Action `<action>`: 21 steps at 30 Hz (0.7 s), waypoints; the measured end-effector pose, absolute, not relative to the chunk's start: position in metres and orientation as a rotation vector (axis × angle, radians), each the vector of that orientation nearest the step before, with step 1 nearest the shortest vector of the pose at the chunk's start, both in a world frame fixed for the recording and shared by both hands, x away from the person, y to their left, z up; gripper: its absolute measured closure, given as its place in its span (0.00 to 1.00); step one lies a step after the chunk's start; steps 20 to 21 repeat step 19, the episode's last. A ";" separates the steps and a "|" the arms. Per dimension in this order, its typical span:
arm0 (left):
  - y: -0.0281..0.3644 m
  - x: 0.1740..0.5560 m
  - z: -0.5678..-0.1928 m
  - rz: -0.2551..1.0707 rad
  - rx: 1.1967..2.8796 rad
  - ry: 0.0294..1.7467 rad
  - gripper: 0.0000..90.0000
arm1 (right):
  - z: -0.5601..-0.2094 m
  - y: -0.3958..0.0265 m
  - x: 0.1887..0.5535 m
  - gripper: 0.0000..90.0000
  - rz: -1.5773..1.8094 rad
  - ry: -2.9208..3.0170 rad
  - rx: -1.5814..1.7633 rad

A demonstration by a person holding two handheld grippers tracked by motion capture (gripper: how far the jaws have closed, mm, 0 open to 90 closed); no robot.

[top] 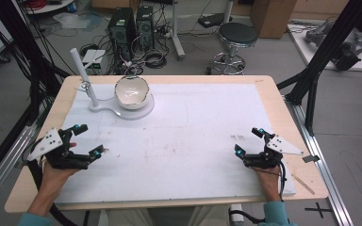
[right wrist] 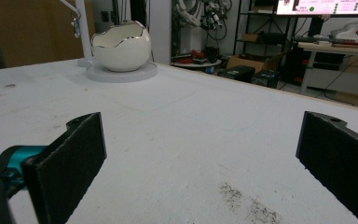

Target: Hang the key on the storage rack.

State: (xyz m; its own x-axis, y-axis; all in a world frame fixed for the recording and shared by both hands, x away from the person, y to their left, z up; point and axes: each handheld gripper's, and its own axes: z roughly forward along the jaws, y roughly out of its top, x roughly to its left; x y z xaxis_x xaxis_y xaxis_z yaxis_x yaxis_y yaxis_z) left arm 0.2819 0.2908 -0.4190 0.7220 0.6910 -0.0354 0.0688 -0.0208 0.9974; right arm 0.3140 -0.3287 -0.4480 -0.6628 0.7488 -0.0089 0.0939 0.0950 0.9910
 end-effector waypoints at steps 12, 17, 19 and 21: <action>0.295 0.262 -0.460 0.595 1.443 0.642 0.02 | -0.448 -0.329 0.314 0.01 1.610 1.850 0.823; 0.294 0.262 -0.460 0.604 1.457 0.648 0.02 | -0.448 -0.328 0.314 0.01 1.606 1.852 0.819; 0.294 0.262 -0.460 0.605 1.459 0.647 0.02 | -0.448 -0.328 0.313 0.01 1.607 1.856 0.826; 0.294 0.262 -0.460 0.605 1.459 0.647 0.02 | -0.448 -0.328 0.313 0.01 1.607 1.856 0.826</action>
